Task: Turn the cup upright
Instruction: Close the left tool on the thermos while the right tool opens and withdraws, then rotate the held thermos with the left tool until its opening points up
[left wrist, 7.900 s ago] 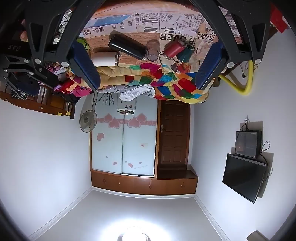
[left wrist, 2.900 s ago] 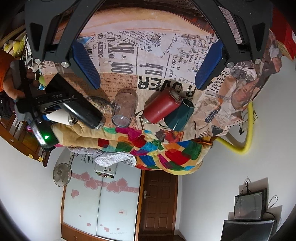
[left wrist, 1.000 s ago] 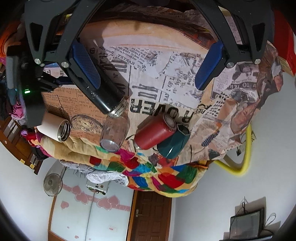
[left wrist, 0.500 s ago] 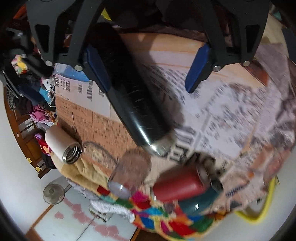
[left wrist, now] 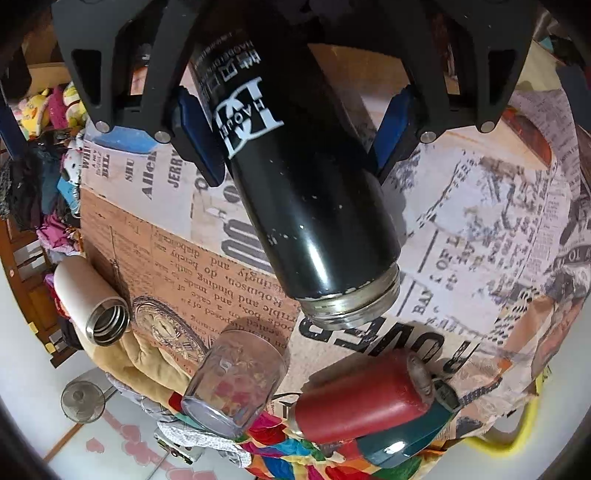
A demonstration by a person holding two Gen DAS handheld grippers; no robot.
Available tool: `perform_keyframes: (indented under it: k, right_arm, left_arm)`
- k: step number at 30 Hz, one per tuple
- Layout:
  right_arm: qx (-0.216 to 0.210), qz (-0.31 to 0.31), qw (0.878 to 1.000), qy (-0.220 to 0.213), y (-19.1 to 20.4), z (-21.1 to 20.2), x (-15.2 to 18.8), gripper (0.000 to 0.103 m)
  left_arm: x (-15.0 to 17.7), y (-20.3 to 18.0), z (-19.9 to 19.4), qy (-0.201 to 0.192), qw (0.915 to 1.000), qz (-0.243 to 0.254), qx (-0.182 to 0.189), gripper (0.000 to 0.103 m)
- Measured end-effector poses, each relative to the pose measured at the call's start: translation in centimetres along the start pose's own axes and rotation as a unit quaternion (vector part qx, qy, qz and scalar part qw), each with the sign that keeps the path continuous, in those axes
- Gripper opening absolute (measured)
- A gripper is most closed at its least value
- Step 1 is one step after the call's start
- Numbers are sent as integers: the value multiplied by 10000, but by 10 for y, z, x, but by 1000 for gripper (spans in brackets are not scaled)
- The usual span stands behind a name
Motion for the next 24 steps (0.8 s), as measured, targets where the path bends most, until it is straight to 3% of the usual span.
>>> perform_keyframes:
  k: [12,24]
  right_arm:
    - [137,182,9997,28,-14,-7,14,74]
    - [231,171,9994,-215,-18,-18,3,74]
  left_arm:
    - [-22,-29,8,-143,9949,813,-575,64]
    - [-10,-60,-87,-1273,9805,1407,-506,64]
Point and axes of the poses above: each gripper's, at about its wrist camera, not at the fingertips, and z roughly the way its jaws point, y to its left, x to its underside, the point moved 3 cm from there along z, roughly the way its jaws point, and after that the axes turned 9 degrees about z, right-handed, at the moved point
